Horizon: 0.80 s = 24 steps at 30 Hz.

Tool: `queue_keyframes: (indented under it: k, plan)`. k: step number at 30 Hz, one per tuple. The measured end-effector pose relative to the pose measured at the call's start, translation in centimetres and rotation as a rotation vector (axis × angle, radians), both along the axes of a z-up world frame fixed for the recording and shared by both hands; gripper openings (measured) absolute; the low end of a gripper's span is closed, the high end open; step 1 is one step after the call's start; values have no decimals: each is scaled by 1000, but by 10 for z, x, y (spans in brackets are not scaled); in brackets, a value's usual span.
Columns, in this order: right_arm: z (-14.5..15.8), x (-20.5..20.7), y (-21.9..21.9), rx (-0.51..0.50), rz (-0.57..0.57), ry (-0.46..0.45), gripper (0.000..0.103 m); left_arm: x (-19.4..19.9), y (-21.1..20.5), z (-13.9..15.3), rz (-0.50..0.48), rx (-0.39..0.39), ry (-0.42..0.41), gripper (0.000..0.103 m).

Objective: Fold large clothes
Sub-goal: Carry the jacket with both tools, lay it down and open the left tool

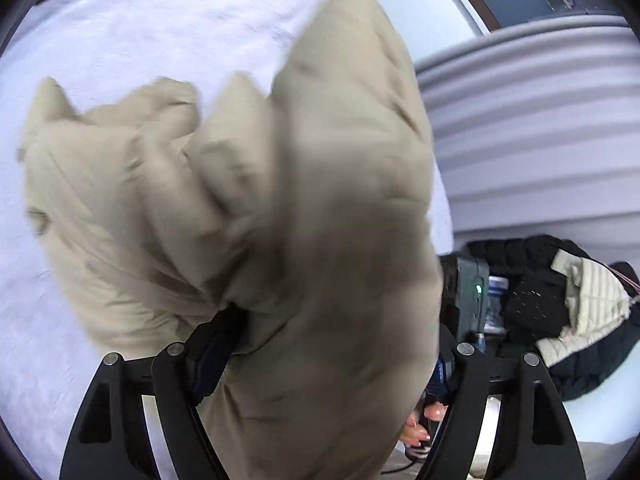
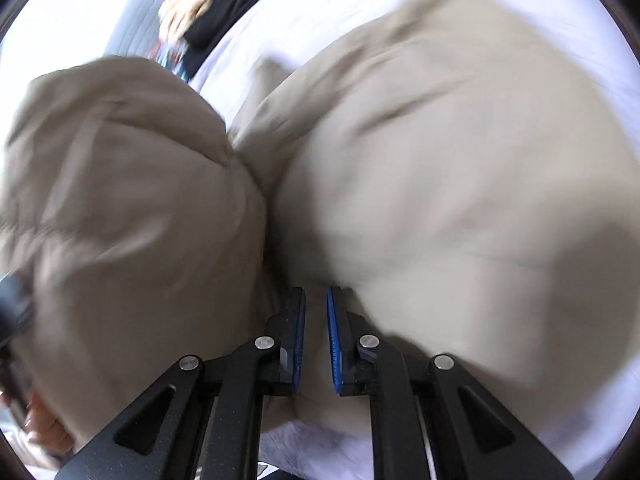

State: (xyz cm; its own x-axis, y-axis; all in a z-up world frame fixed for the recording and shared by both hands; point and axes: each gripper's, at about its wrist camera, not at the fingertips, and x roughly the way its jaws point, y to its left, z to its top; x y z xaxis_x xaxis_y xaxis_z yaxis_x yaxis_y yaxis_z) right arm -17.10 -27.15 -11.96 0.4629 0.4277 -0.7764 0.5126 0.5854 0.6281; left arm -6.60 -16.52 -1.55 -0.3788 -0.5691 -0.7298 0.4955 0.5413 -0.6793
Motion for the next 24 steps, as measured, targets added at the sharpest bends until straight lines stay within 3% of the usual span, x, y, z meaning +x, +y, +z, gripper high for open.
queue_keyframes:
  k: [4,7,8,10,11,16,19,21,22,23,24]
  plan:
    - [2,-53,-27,14,-138,3,13,-5,-64,-37,-73,-60,105,78]
    - [9,-77,-34,2,-208,9,18,-11,-93,-54,-92,-20,49,78]
    - [14,-87,-36,-8,-226,8,24,-14,-103,-54,-95,-10,30,78]
    - [28,-105,-37,-36,-272,-9,74,-16,-117,-53,-94,7,-7,78]
    - [38,-116,-37,-48,-301,-43,80,-9,-133,-54,-96,14,-21,78]
    - [70,-114,-20,-3,-242,-194,81,-8,-161,-61,-109,54,-102,78]
    - [67,-84,-12,-16,-169,-175,81,-17,-130,-28,-103,30,-230,78]
    - [62,-57,-2,-81,-158,-96,81,-10,-107,-10,-62,16,-347,78]
    - [59,-49,-3,-132,-161,-63,72,-2,-93,-1,-17,21,-423,78]
    - [60,-42,-1,-205,-159,-38,55,7,-77,4,21,29,-473,78]
    - [59,-33,6,-256,-138,-19,23,17,-62,7,67,46,-522,79]
